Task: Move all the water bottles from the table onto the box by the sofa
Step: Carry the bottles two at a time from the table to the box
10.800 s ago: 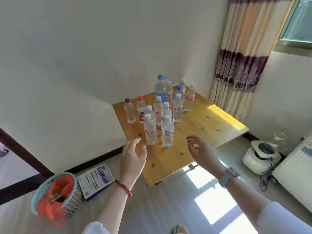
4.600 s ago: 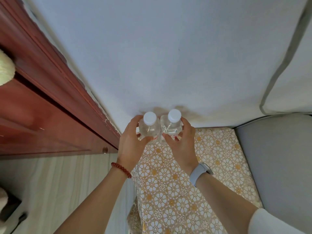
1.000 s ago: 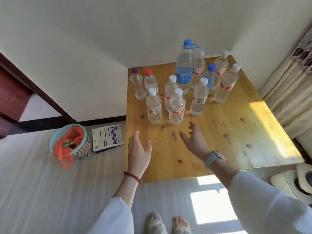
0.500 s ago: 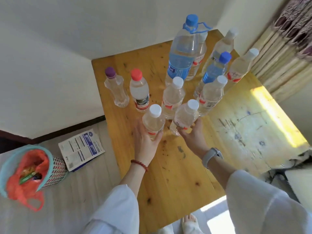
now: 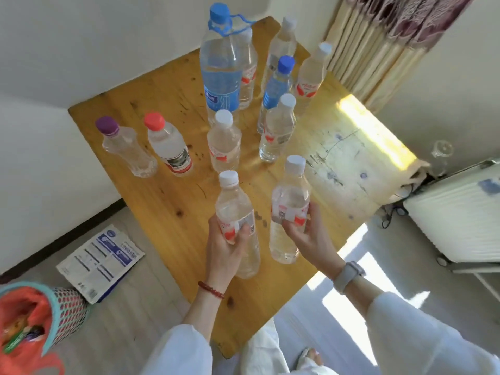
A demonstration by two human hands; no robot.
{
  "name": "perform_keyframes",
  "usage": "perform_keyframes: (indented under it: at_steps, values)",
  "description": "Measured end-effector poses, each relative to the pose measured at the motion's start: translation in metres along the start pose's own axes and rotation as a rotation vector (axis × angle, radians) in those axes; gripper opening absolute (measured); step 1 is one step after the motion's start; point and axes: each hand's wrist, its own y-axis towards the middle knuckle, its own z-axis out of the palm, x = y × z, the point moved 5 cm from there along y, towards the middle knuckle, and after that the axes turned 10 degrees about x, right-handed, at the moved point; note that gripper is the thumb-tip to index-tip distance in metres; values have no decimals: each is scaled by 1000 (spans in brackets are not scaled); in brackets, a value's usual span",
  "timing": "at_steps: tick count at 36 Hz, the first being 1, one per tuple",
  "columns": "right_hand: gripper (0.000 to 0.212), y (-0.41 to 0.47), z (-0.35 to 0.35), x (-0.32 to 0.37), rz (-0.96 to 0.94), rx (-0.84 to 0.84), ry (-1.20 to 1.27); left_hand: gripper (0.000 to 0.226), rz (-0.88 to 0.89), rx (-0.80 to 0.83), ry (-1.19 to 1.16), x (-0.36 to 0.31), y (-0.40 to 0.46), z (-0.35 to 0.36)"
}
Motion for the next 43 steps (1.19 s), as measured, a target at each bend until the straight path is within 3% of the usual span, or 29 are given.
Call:
perform_keyframes:
  at_steps: [8,15,22,28,34,43]
  values:
    - [52,-98,-71,-54,119,-149,-74,61,60,320,94,-40,-29,99]
    - [53,-226,-153,-109,228,-391,-62,72,174,638,213,-94,-91,224]
    - [56,-384,-232,-180,330,-687,-23,81,369,843,344,-151,-205,360]
    - [61,-519,-280,-246,462,-888,-5,65,474,1045,342,-182,-314,476]
    - [45,-636,-311,-301,599,-1110,73,71,605,1303,358,-204,-415,585]
    - [58,-774,-375,-380,761,-1376,203,69,716,1621,406,-218,-547,754]
